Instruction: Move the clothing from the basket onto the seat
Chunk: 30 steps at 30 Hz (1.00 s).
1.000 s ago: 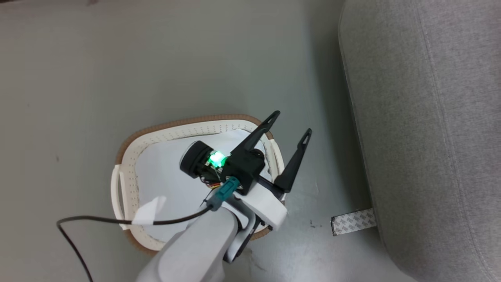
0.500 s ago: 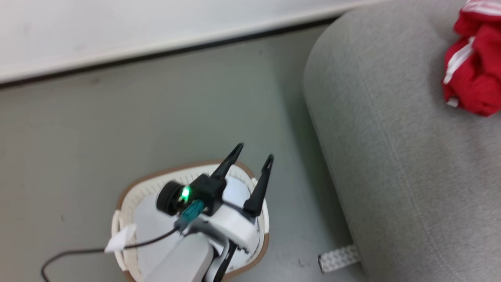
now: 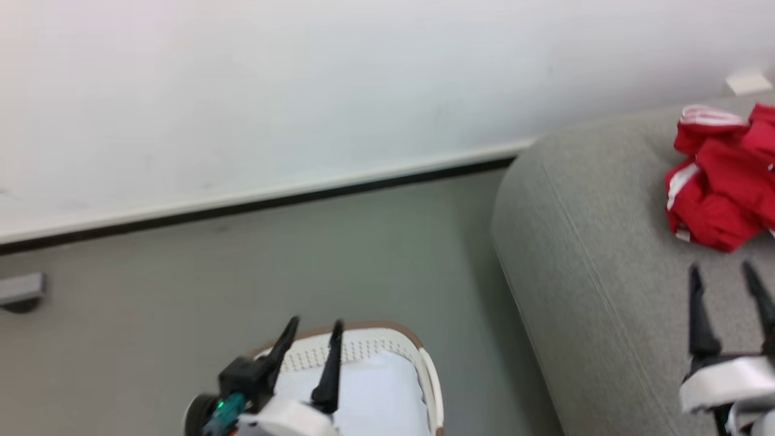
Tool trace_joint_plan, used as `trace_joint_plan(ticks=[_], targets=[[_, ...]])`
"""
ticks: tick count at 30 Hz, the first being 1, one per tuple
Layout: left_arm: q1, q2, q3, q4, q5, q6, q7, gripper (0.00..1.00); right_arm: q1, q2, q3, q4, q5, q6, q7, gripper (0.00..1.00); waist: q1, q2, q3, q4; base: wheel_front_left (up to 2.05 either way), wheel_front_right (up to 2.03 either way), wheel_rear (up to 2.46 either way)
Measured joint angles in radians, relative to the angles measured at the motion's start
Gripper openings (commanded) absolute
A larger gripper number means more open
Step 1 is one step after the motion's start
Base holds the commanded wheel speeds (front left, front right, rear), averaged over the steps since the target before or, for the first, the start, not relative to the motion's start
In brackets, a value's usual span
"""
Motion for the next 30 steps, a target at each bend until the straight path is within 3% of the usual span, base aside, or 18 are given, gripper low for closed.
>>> trace_joint_plan(ticks=[12, 22, 30], targets=[[0.166, -0.012, 0.203, -0.009, 0.049, -0.034, -0.001, 1.0, 0.167, 0.071, 0.081, -0.033, -0.022, 0.0, 0.0, 1.0, 0.0, 0.0001, -0.125, 0.088, 0.0, 0.0, 0.0], [0.245, -0.049, 0.336, 0.0, 0.11, -0.081, -0.001, 1.0, 0.223, 0.081, 0.157, -0.021, 0.001, 0.0, 0.0, 1.0, 0.0001, 0.0001, -0.173, 0.11, 0.0, 0.0, 0.0], [0.261, -0.069, 0.384, 0.007, 0.14, -0.106, -0.001, 1.0, 0.234, 0.082, 0.191, -0.013, 0.023, 0.0, 0.0, 1.0, 0.0002, 0.0001, -0.185, 0.11, 0.0, 0.0, 0.0]])
